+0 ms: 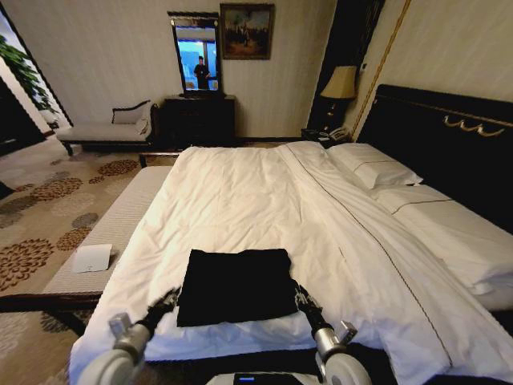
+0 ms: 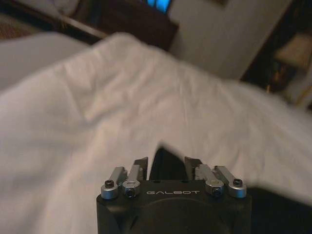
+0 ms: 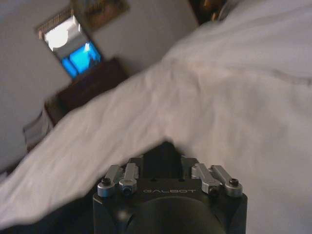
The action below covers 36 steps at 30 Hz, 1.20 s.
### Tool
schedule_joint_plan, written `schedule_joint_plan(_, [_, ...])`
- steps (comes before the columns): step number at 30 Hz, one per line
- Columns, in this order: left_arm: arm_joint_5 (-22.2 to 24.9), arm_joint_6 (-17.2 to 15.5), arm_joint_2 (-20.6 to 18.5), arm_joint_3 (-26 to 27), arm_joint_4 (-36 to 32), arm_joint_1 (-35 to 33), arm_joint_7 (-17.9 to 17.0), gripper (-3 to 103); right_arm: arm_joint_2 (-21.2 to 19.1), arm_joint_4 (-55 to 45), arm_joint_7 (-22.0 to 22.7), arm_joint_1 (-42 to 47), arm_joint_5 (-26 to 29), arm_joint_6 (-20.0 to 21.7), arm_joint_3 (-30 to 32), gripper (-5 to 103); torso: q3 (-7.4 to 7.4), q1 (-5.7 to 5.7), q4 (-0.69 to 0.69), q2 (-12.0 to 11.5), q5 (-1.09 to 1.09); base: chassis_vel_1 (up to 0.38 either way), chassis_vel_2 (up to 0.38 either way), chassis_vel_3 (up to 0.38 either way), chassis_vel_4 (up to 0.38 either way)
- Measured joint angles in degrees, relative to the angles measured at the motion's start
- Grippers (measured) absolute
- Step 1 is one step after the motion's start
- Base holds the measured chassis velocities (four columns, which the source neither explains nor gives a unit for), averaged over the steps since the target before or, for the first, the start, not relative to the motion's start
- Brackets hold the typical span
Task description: Fold the clothes on the bed.
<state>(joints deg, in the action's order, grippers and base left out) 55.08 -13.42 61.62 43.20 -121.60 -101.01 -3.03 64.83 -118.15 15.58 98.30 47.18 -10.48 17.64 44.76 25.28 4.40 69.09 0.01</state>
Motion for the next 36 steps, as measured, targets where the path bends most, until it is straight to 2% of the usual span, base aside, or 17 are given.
schedule_joint_plan(1, [2.10, -0.16, 0.01, 0.59, 1.33, 3.51, -0.67, 52, 1.80, -1.31, 0.02, 0.31, -0.55, -0.23, 1.95, 51, 0.00, 0.00, 0.00, 0.00, -0.01, 0.000, 0.000, 0.000, 0.000])
schedule_joint_plan(2, [2.60, -0.45, 0.16, 0.02, 3.08, 6.80, -1.45, 57, 3.29, -2.01, 0.05, 0.36, -0.56, -0.26, 3.34, 51, 0.00, 0.00, 0.01, 0.00, -0.01, 0.000, 0.000, 0.000, 0.000])
schedule_joint_plan(3, [2.55, -0.71, 0.36, -1.17, 4.93, 9.68, -2.23, 64, 4.55, -2.36, 0.14, 0.27, -0.52, -0.26, 4.51, 57, 0.00, 0.00, 0.01, 0.00, -0.01, 0.000, 0.000, 0.000, 0.000])
schedule_joint_plan(4, [2.24, -1.07, 0.62, -2.69, 6.98, 12.51, -3.19, 64, 5.57, -2.41, 0.18, 0.16, -0.53, -0.26, 5.33, 63, 0.00, 0.01, 0.01, -0.01, -0.03, 0.000, 0.000, 0.000, 0.000])
schedule_joint_plan(5, [2.24, -1.07, 0.62, -2.69, 6.98, 12.51, -3.19, 64, 5.57, -2.41, 0.18, 0.16, -0.53, -0.26, 5.33, 63, 0.00, 0.01, 0.01, -0.01, -0.03, 0.000, 0.000, 0.000, 0.000])
schedule_joint_plan(6, [2.05, -1.35, 0.82, -3.61, 8.25, 14.18, -3.67, 69, 6.21, -2.39, 0.20, 0.07, -0.58, -0.26, 5.78, 63, 0.00, 0.01, 0.02, -0.01, -0.04, 0.000, 0.000, 0.000, 0.000])
schedule_joint_plan(7, [1.47, -1.98, 1.34, -5.39, 10.96, 17.53, -4.63, 74, 7.28, -1.80, 0.26, -0.69, -0.65, -0.17, 6.19, 74, 0.01, 0.01, 0.05, -0.01, -0.04, 0.000, 0.000, 0.000, 0.000])
schedule_joint_plan(9, [0.05, -2.59, 2.65, -6.71, 15.19, 21.30, -5.29, 86, 7.69, -0.06, 0.42, -3.39, -0.72, 0.24, 5.05, 79, 0.01, 0.01, 0.02, -0.01, -0.01, 0.000, 0.000, 0.000, 0.000])
schedule_joint_plan(11, [-0.24, -2.66, 2.85, -6.95, 16.10, 22.06, -5.46, 86, 7.74, 0.21, 0.41, -3.73, -0.85, 0.27, 4.87, 85, 0.01, 0.01, -0.02, -0.01, -0.01, 0.000, 0.000, 0.000, 0.000])
schedule_joint_plan(12, [-1.10, -2.69, 3.34, -8.13, 19.44, 24.91, -5.71, 90, 8.18, 1.14, 0.36, -4.30, -1.66, 0.28, 4.60, 90, 0.01, 0.01, -0.08, -0.01, 0.02, 0.000, 0.000, 0.000, 0.000])
schedule_joint_plan(14, [-1.77, -2.70, 4.14, -10.67, 25.32, 30.08, -5.73, 99, 9.09, 2.48, 0.20, -4.12, -2.80, -0.03, 4.67, 95, 0.01, 0.01, -0.01, -0.01, -0.01, 0.000, 0.000, 0.000, 0.000])
schedule_joint_plan(17, [-0.77, -2.73, 5.29, -13.53, 30.54, 34.99, -5.68, 100, 9.93, 3.85, -0.07, -3.56, -3.74, -0.48, 5.14, 100, 0.01, 0.02, 0.05, -0.01, -0.01, 0.000, 0.000, 0.000, 0.000])
schedule_joint_plan(23, [1.94, -2.82, 7.82, -17.56, 35.53, 39.57, -5.00, 100, 10.92, 6.06, -0.41, -3.89, -5.32, -1.38, 6.18, 100, 0.01, 0.01, 0.02, -0.01, 0.01, 0.000, 0.000, 0.000, 0.000])
schedule_joint_plan(31, [-0.83, -2.84, 9.20, -20.25, 38.32, 40.50, -4.55, 103, 11.03, 6.94, -0.33, -4.78, -5.21, -1.49, 6.91, 100, 0.00, 0.01, 0.01, -0.01, 0.00, 0.000, 0.000, 0.000, 0.000])
schedule_joint_plan(34, [-1.27, -2.73, 9.25, -20.54, 38.87, 40.50, -4.20, 101, 11.03, 7.30, -0.29, -5.00, -5.18, -1.51, 6.92, 100, 0.00, 0.01, 0.01, -0.01, 0.01, 0.000, 0.000, 0.000, 0.000])
schedule_joint_plan(35, [-1.51, -2.63, 9.43, -20.56, 39.14, 40.50, -4.01, 92, 11.08, 7.54, -0.25, -5.13, -5.17, -1.55, 6.90, 100, 0.00, 0.01, 0.00, -0.01, 0.00, 0.000, 0.000, 0.000, 0.000])
schedule_joint_plan(36, [-1.60, -2.54, 9.59, -20.54, 39.22, 40.49, -3.87, 92, 11.13, 7.70, -0.23, -5.20, -5.17, -1.57, 6.87, 100, 0.00, 0.01, 0.00, -0.01, 0.00, 0.000, 0.000, 0.000, 0.000])
